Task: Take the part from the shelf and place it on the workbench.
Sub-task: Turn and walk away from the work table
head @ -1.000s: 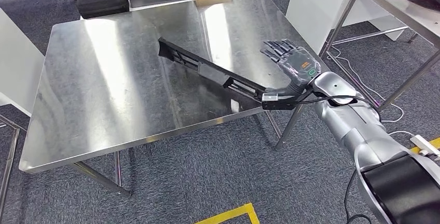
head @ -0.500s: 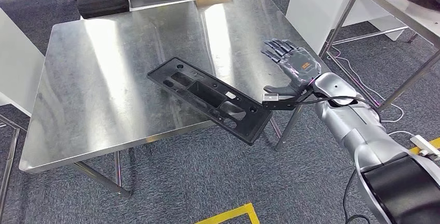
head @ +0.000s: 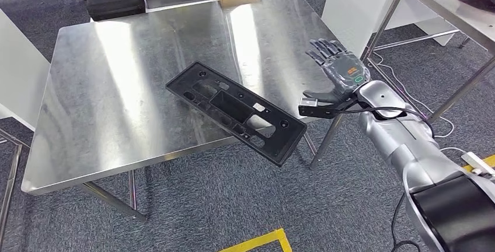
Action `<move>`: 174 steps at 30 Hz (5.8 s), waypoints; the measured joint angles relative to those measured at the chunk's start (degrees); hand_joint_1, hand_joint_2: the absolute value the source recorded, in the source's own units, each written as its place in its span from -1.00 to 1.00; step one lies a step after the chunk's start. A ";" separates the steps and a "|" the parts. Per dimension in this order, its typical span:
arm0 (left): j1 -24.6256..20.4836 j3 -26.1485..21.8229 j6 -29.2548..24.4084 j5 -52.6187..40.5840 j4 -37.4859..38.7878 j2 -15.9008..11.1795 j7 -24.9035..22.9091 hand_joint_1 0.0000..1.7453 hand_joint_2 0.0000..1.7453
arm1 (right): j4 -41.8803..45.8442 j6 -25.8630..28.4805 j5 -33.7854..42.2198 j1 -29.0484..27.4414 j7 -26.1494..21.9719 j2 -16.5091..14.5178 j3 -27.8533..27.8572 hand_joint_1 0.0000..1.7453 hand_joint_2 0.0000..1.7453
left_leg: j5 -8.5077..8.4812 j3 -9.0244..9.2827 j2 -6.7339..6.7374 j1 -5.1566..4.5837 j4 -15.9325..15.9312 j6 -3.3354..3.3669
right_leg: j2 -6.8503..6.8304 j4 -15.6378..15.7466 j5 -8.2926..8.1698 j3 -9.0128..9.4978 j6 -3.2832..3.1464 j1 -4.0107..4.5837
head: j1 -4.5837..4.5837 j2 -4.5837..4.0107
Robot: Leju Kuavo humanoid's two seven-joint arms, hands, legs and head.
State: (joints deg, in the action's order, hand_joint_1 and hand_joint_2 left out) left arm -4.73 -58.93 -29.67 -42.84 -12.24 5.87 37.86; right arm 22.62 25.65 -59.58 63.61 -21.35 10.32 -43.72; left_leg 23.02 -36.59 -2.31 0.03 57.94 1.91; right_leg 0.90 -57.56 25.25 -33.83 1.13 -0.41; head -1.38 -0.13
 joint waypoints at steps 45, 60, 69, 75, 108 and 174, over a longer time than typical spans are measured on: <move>0.51 -1.17 0.44 1.54 0.72 5.66 -3.16 -1.00 -1.00 | 22.03 12.62 -23.76 -57.86 4.45 12.34 110.86 -1.00 0.50 | 1.33 0.92 -1.20 -0.46 0.29 1.29 | -1.17 0.54 1.26 1.56 1.00 0.31 | 0.17 0.00; 0.60 2.00 7.90 -5.67 0.76 2.79 -10.91 -1.00 -1.00 | -5.70 1.95 -17.39 -58.90 10.10 -7.70 120.20 -1.00 -1.00 | 1.76 1.74 -0.33 -0.34 0.24 0.71 | -0.31 0.52 1.55 1.66 0.53 0.42 | 0.18 0.00; 0.59 3.39 8.01 -7.39 0.75 1.47 -11.32 -1.00 -1.00 | -8.80 -5.12 -16.33 -57.96 10.59 -9.86 121.45 -1.00 -1.00 | 1.82 1.79 -0.31 -0.42 0.24 0.70 | -0.31 0.52 1.59 1.69 0.48 0.37 | 0.20 0.00; 0.54 3.81 7.96 -7.54 0.74 0.86 -11.19 -1.00 -1.00 | -9.32 -7.25 -15.72 -57.65 10.10 -10.36 122.33 -1.00 -1.00 | 1.83 1.80 -0.31 -0.42 0.25 0.72 | -0.31 0.52 1.59 1.69 0.48 0.30 | 0.20 0.00; 0.52 3.91 7.25 -8.33 0.74 0.19 -11.40 -1.00 -1.00 | -9.55 -7.94 -17.45 -57.78 11.36 -10.68 120.55 -1.00 -1.00 | 2.07 1.69 -0.25 -0.66 0.56 1.23 | -0.29 0.62 1.52 2.18 0.65 -0.32 | 0.18 0.00; 0.53 3.84 6.76 -8.33 0.74 1.21 -11.97 -1.00 -1.00 | -9.86 -9.23 -18.40 -58.24 13.50 -9.62 120.48 -1.00 -1.00 | 4.07 6.34 0.95 0.79 -1.30 1.01 | 2.64 -2.92 2.23 -0.68 1.12 -0.95 | 0.27 0.00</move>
State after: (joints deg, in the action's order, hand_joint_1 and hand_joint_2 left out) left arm -4.20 -55.08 -22.91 -51.17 -11.50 7.08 25.88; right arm 12.76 16.41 -77.97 5.37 -7.85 0.69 76.76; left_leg 27.09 -30.26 -1.36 0.82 56.64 2.92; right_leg 3.54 -60.48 27.48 -34.51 2.25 -1.36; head -1.11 -0.13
